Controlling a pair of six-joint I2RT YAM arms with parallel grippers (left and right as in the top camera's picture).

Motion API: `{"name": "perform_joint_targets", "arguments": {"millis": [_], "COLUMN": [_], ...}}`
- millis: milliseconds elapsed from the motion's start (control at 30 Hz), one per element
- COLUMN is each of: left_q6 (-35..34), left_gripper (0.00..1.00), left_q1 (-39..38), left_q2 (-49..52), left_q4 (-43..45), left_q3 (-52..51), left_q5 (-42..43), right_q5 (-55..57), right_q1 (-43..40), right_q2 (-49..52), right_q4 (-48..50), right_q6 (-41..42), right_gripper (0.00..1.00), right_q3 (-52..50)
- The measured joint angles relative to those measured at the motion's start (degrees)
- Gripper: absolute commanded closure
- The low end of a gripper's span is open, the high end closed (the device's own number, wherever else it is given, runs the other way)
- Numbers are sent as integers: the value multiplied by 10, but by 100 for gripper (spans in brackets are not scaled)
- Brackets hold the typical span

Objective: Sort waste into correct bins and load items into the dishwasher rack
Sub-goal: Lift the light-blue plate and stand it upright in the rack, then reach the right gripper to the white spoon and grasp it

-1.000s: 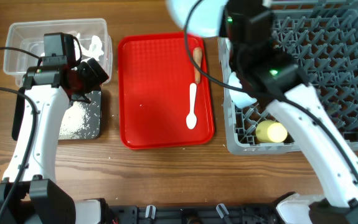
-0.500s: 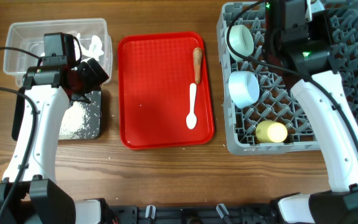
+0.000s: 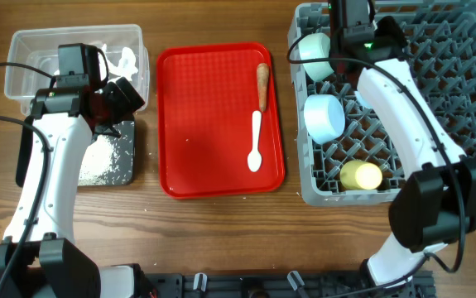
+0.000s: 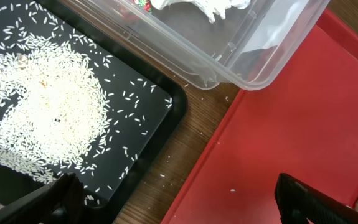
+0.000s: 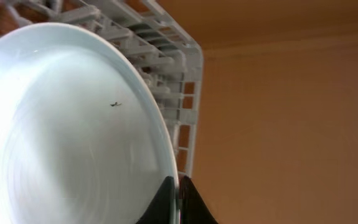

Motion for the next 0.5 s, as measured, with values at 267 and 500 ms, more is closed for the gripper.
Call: {"name": "perform_joint_targets", "arguments": {"millis": [267,500], "left_q6": [0,0], "left_gripper": [0,0], "left_q1": [0,0], "left_q2": [0,0], "left_q4": [0,0], "left_q3": [0,0], "left_q5": [0,0], "right_q5": [-162,-293], "right_q1": [0,-1], "right_q2": [1,-35], "right_q4": [2,-29], "right_q6": [94,221], "right_gripper": [0,0], "right_q3": [0,0]}}
